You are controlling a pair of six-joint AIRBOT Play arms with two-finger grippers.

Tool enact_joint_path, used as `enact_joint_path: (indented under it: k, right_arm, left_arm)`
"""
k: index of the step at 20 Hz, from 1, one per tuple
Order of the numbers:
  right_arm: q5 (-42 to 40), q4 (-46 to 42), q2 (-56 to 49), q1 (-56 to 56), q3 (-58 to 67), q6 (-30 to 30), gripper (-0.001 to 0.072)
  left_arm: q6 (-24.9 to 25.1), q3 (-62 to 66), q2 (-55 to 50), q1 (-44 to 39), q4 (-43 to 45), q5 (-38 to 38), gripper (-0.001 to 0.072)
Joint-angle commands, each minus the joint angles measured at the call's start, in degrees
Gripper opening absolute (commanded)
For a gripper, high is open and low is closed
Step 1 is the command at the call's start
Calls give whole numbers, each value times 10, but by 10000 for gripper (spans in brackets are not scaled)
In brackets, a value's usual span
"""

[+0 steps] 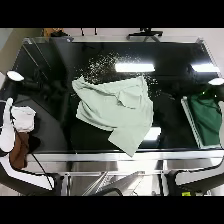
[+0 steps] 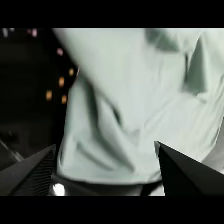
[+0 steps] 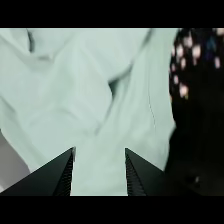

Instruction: Fold the shirts.

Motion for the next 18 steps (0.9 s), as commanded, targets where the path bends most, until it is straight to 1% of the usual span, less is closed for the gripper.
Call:
enact_joint_path:
  k: [1,3,4,5,7,8,9,10,11,12,13,18]
  right_arm:
    - [-5,-61,66,-26,-124,33,363]
    - [-34,-61,87,-27,-187,33,363]
    - [-36,-59,90,-26,-205,32,363]
    - [-36,-59,90,-26,-218,32,363]
    - [-38,-60,89,-26,-229,32,363]
    - [-38,-61,89,-26,-230,30,363]
    - [-42,-61,89,-26,-230,30,363]
    - [-50,-61,89,-26,-230,30,363]
    - [-57,-61,87,-26,-230,30,363]
    - [-60,-61,84,-26,-230,30,364]
    - [-62,-63,79,-26,-230,30,366]
    - [-69,-63,33,-7,-241,36,373]
  left_arm:
    - [30,-156,45,-2,-1,20,690]
    - [35,-216,50,-22,-1,73,690]
    - [37,-234,48,-33,-2,102,690]
    - [43,-240,43,-45,-2,121,690]
    - [45,-237,25,-73,-2,136,689]
    - [45,-237,17,-86,-2,140,592]
    - [48,-237,12,-99,-2,146,388]
    - [55,-237,10,-107,-2,153,211]
    - [57,-236,11,-111,-1,164,125]
    - [57,-229,11,-110,2,167,60]
    - [59,-218,11,-106,5,165,19]
    - [60,-179,15,-79,5,110,19]
